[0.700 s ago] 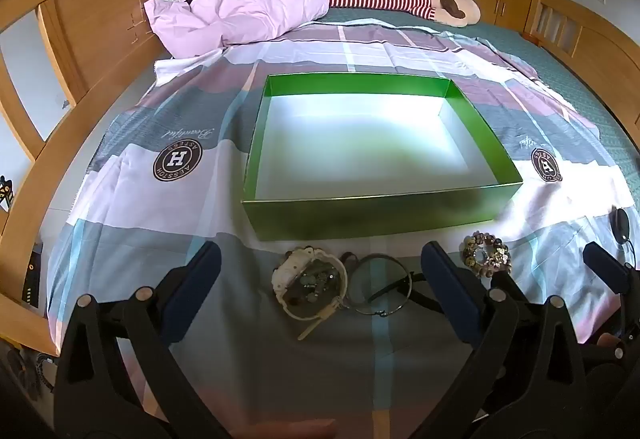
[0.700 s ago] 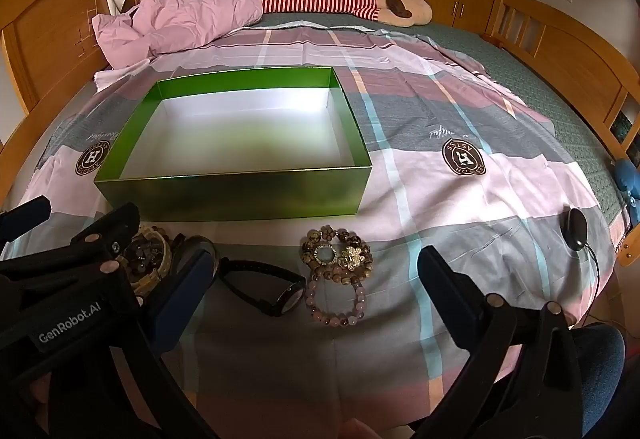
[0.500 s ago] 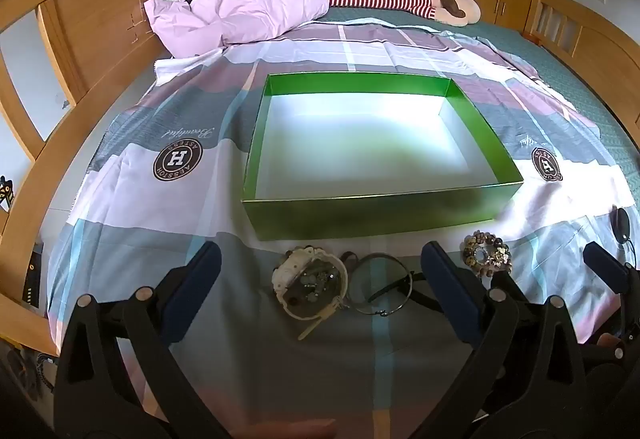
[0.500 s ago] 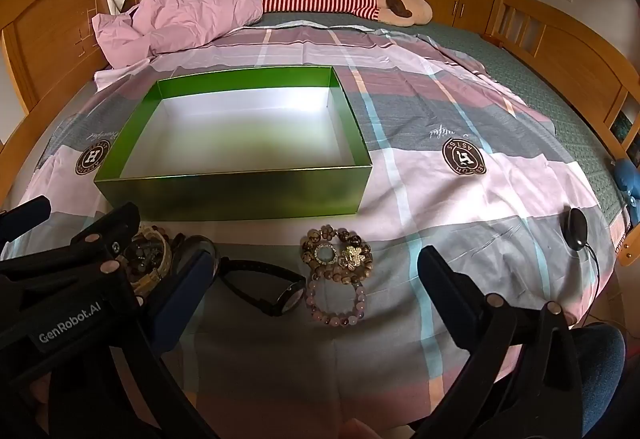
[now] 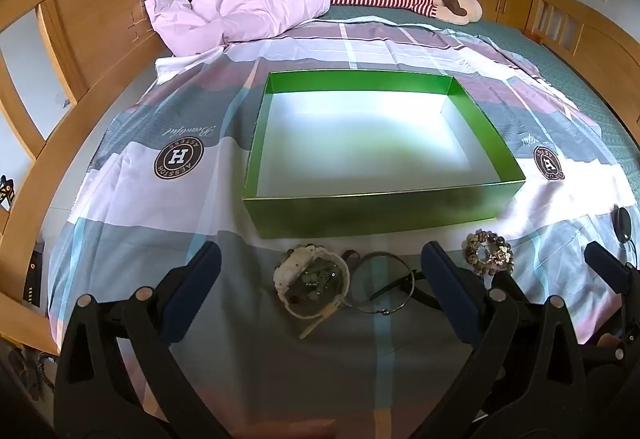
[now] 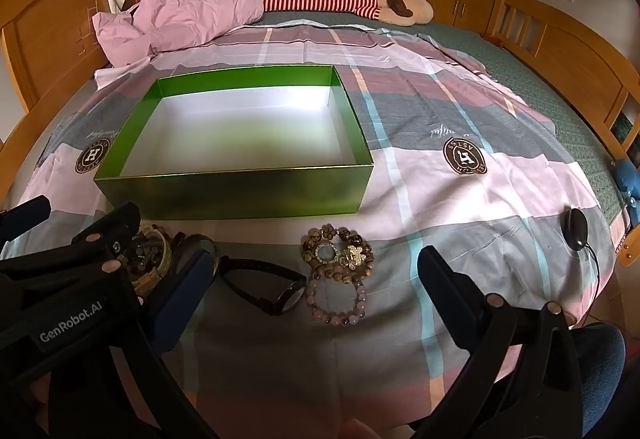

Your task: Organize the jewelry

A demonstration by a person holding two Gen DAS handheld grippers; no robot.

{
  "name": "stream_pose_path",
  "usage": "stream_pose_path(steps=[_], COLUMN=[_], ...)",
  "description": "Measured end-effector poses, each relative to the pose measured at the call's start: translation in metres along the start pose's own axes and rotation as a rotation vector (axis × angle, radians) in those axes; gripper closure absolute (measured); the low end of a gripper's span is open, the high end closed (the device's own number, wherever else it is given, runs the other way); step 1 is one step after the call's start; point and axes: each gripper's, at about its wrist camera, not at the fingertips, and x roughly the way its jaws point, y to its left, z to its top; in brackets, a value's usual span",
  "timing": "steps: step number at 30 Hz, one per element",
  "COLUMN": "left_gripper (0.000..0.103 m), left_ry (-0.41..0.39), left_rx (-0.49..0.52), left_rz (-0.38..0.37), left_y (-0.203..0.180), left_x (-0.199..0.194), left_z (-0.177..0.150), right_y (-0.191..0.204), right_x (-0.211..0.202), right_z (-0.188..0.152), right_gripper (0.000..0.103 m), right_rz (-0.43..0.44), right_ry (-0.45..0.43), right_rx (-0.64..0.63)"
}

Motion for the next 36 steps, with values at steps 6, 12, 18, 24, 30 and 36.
stream_pose_path(steps=[6,12,18,24,30,36], left_gripper=[0.004,0.004,0.004,0.004,0.004,0.004], left_ry=[-0.009,0.020,0.015,-0.011,-0.011,-0.005], left_rx=[0.002,-0.013,-0.021,-0.020,0.002,0.000], left_rz=[-0.009,-0.030,-0.024,-0.016,-0.033,-0.045], left_y=[0.0062,0.0057,0.0048,0.0058,0.0021,0.0027], left_x=[0.0012,0.0053,0.0033,-0.0012,-0.0007,0.0008], left_z=[-0.0057,-0.0032,-0.0020,-0.0009,-0.0006,0.0001], right_y=[0.0013,-0.0011,0.0013,0.0022,0.0048,0.0065], right_x=[0.0016,0.0007,-0.0003,-0.0016,-0.0008,-0.0012], right_z=[0.0006,-0.0001,0.0019,0.0035,0.0031,0.0031], right_gripper=[0.003,0.003,0.003,0.003,0.003,0.003], right_rz=[-0.003,0.003,0.003,0.005,0.022,0.024], right_ry=[-0.007,-0.004,-0.004,-0.010,-0.004,-0.004], right_rx=[-0.002,0.001,-0.003,-0.005,-0.011,-0.015])
